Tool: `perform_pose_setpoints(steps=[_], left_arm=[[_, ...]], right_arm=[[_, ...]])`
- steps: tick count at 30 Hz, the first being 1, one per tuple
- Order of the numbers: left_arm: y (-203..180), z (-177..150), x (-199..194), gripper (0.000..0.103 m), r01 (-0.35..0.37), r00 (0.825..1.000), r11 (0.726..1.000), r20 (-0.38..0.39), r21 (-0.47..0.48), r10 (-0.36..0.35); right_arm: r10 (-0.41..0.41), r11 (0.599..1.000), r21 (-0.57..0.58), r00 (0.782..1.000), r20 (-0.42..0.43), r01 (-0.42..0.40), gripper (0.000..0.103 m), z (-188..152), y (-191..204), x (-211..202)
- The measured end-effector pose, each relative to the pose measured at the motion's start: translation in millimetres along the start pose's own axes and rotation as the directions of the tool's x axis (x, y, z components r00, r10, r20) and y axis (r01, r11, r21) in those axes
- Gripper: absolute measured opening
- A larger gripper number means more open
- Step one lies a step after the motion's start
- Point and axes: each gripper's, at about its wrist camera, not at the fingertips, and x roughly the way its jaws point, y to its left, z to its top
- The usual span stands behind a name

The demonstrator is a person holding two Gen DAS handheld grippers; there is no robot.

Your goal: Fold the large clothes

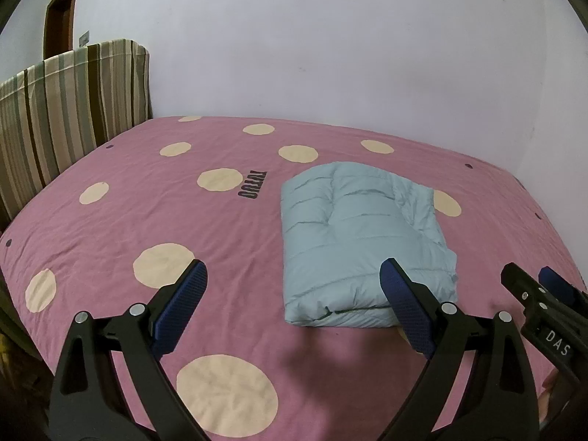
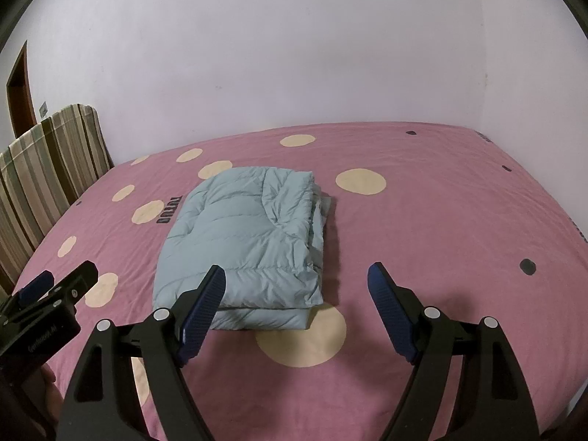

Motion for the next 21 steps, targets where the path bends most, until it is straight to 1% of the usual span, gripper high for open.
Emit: perform_pose_setpoints(steps=[12,21], left_arm=[[-1.6,0.2,0.0,0.095,0.005,1.0,1.0,0.002,-0.007,-0.005],[-4.1,-0.5,-1.5,0.095,0.0,1.0,1.0,0.004,0.007,-0.001]], right_arm=[[-0.001,1.0,0.002,1.0,-0.002,0.001,0.078,-0.8,0.5,0.9],[0.0,1.0,0.002,1.0,0.0,0.0,0.078,-1.1,0.6,0.9]])
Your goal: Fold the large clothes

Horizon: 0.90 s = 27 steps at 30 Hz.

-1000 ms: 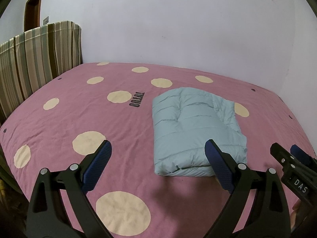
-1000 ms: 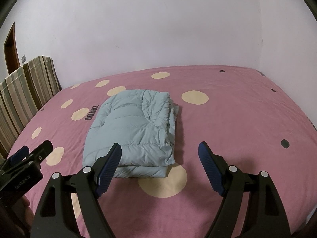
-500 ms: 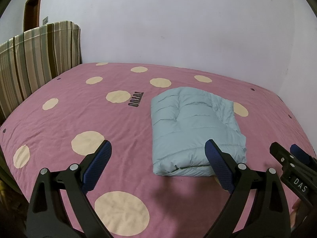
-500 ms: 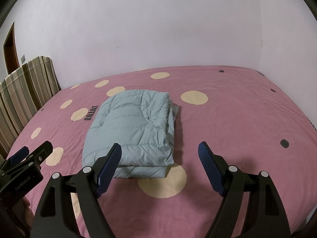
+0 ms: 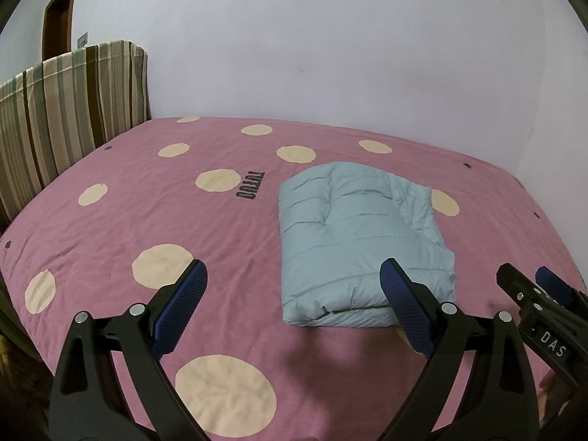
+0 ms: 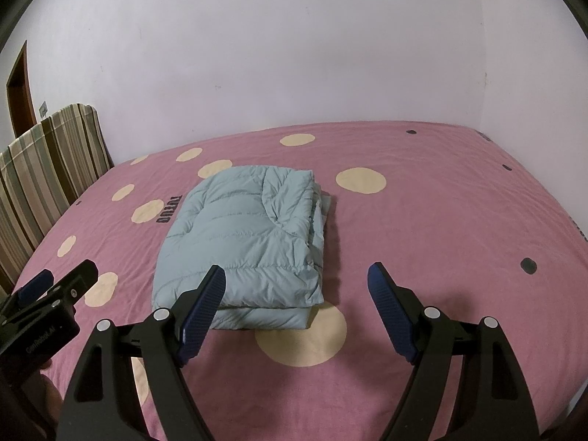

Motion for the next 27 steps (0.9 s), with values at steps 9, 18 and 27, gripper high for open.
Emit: perform_pose_setpoints(steps=[9,18,27], left_arm=[[-1.2,0.7,-6.4,0.095,-0.006,1.0,1.0,0.028,0.009,0.006],[-1.1,2.0,-4.4,0.095,0.007,1.0,1.0,0.024,0.013,-0.007],[-4.6,1.4,-3.3,0.1,0.002,0.999,0.999,0.035,0.034,-0.003]], right_arm=[[0.001,1.0,-0.001,1.0,-0.002,-0.001,0.078,0.3,-0.2,0.0],[-0.001,1.0,-0.001,1.0,-0.001,0.001,0.078,0.3,-0.1,-0.3],[0.0,1.0,-0.001,1.0,-0.004,0.0,0.078,-0.1,-0.4,-0.5]])
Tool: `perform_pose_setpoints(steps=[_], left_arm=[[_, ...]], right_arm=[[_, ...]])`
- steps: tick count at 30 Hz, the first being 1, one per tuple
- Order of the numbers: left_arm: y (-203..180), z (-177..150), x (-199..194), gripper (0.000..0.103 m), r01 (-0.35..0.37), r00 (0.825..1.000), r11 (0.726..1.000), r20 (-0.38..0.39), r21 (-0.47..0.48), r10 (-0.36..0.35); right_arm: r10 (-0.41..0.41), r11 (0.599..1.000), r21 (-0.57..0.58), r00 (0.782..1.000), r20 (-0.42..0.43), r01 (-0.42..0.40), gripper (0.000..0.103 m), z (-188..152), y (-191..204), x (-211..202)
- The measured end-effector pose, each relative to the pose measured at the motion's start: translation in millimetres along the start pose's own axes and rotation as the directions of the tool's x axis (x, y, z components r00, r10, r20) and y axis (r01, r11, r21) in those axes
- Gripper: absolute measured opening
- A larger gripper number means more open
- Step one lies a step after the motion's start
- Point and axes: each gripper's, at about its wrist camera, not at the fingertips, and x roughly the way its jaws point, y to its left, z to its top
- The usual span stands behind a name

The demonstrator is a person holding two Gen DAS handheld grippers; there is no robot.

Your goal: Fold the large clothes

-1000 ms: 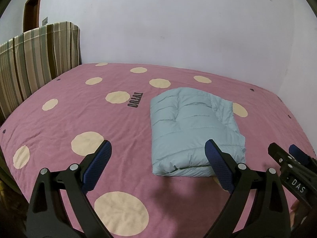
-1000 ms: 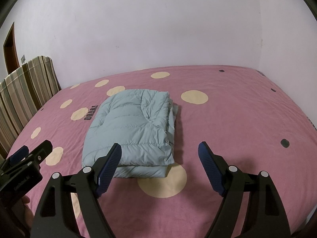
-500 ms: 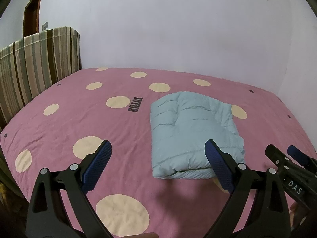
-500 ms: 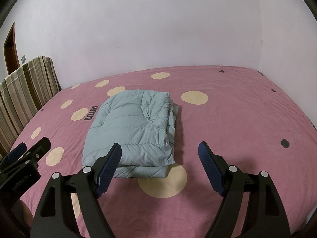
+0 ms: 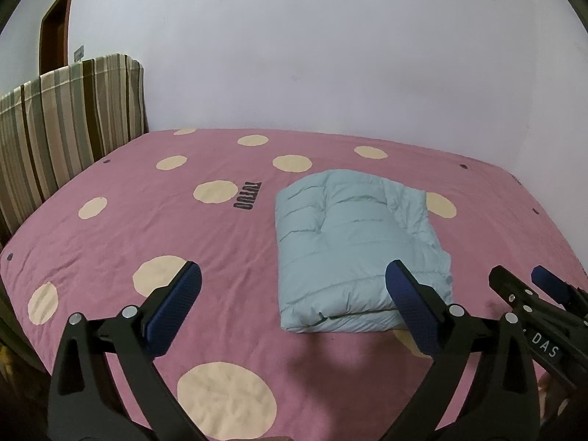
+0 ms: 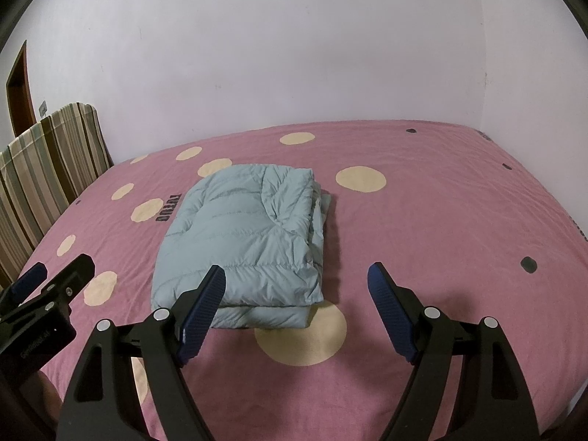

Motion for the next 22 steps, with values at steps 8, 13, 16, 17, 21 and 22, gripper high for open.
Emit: perform_pose_setpoints(steps=[8,13,16,17,21,22], left_arm=[[-0.5,-1.0,3.5,0.101,-0.01,1.0,1.0,0.017,-0.004,0.01],[0.9,1.6,10.2,0.101,-0.005,1.0,1.0,0.017,-0.006,0.005],[6.6,3.8,18.5,0.101,-0.017,1.0,0.999,-0.007,-0.028,0.017],[7.9,3.9,21.4,0.101,-0.014,1.0,0.999,-0.015,-0.032,0.014],[18.4,4.6,39.6,0.101,-0.019,0.999,0.998,-0.051,-0.056,0.016],[22.0,4.2,45.9,0.101,-0.02,0.998,0.998,-0.059,-0.06,0.016]], right_arm=[[-0.001,1.0,0.002,1.0,-0.003,0.001,0.078,-1.7,-0.8,1.9],[0.0,1.0,-0.003,1.0,-0.005,0.0,0.078,-2.9,-3.1,6.3],[-0.006,1.0,0.003,1.0,-0.006,0.006,0.078,-2.4,-7.4,10.5],[-0.01,1.0,0.007,1.0,-0.01,0.01,0.078,-2.4,-10.3,13.3],[-0.035,0.999,0.02,0.999,-0.026,0.036,0.078,-3.2,-23.9,25.5],[-0.044,0.999,0.025,0.999,-0.03,0.045,0.078,-2.8,-28.0,29.4]])
